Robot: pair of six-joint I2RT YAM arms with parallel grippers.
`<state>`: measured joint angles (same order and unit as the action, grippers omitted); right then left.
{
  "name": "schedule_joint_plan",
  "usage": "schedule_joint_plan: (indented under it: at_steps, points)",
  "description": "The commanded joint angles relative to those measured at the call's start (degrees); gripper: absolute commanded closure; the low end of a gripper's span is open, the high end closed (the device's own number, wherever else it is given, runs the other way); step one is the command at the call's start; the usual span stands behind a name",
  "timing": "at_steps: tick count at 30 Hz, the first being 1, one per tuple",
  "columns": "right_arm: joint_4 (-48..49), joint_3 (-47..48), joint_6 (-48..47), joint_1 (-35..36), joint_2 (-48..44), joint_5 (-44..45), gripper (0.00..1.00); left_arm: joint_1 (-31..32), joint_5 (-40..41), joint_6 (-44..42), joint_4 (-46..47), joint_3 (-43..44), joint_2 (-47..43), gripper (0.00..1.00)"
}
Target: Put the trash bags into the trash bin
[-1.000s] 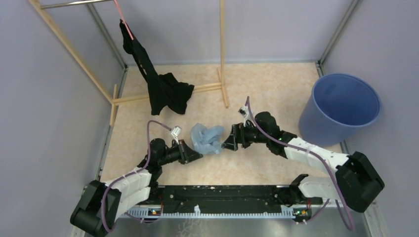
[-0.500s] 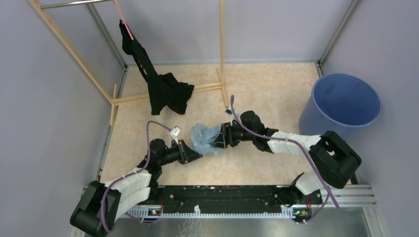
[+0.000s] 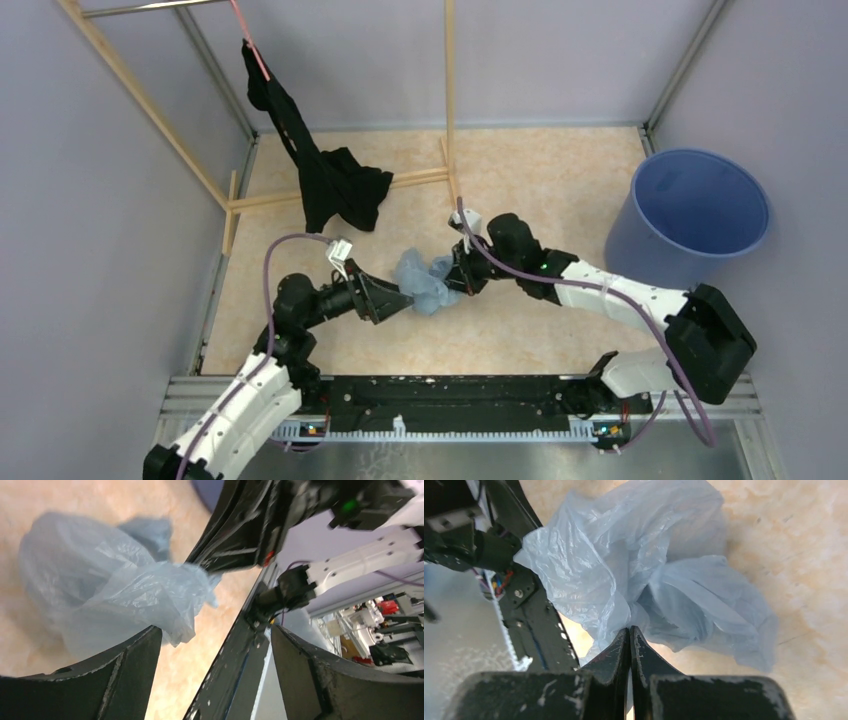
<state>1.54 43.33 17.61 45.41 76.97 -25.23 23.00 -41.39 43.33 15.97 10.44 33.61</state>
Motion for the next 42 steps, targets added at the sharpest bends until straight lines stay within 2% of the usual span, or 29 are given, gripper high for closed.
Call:
schedule_joint_plan:
  at_steps: [1, 5, 9, 13, 16, 18, 22, 25, 29, 33, 36, 39, 40, 42]
  points:
    - [-9.9, 4.6, -13.0, 3.2, -3.3, 4.7, 1.00, 0.0, 4.5, -1.3, -4.4, 5.6, -3.9, 0.10]
    - [-8.1, 4.8, -12.5, 6.1, -4.2, 5.1, 1.00, 0.0, 9.7, -4.9, -9.9, 12.1, 0.0, 0.08]
    - [-3.9, 6.1, -3.9, 6.8, -4.5, 6.8, 1.00, 0.0, 9.2, -7.0, -15.6, 19.9, 8.5, 0.09]
    - [1.2, 5.2, 1.1, 6.8, -6.7, 5.1, 1.00, 0.0, 7.1, -5.6, -12.9, 18.6, 10.3, 0.02]
    - [3.7, 4.1, 0.6, 6.8, -7.0, 0.1, 1.00, 0.0, 6.8, -3.8, -7.5, 15.3, 10.8, 0.01]
    - [2.7, 4.4, 0.0, 6.8, -6.0, -1.0, 1.00, 0.0, 7.5, -4.0, -7.8, 15.2, 12.8, 0.01]
    - [1.5, 4.6, 2.8, 6.8, -5.3, 2.9, 1.00, 0.0, 5.5, -6.2, -11.0, 17.5, 18.1, 0.01]
    - [3.9, 3.7, 5.4, 6.8, -6.2, 4.5, 1.00, 0.0, 5.2, -6.6, -9.8, 16.4, 19.5, 0.03]
    - [4.8, 2.8, 9.1, 6.7, -7.2, 11.9, 1.00, 0.0, 3.0, -5.6, -7.4, 13.1, 21.3, 0.20]
    - [5.8, 2.1, 11.4, 6.4, -6.3, 13.7, 1.00, 0.0, 2.6, -3.3, -3.8, 8.0, 20.3, 0.48]
    - [4.0, 2.6, 11.5, 6.1, -5.5, 15.1, 1.00, 0.0, 4.5, -3.1, -4.5, 6.1, 17.9, 0.72]
    - [1.4, 3.1, 10.2, 5.6, -5.8, 16.7, 0.99, 0.0, 6.2, -3.5, -5.4, 5.7, 16.0, 0.87]
    - [0.4, 3.4, 9.4, 5.5, -6.0, 17.1, 0.93, 0.0, 6.4, -3.5, -5.5, 5.8, 15.6, 0.91]
    - [-2.8, 3.9, 7.9, 5.2, -6.7, 18.9, 0.74, 0.0, 7.0, -3.3, -5.9, 5.7, 15.0, 0.97]
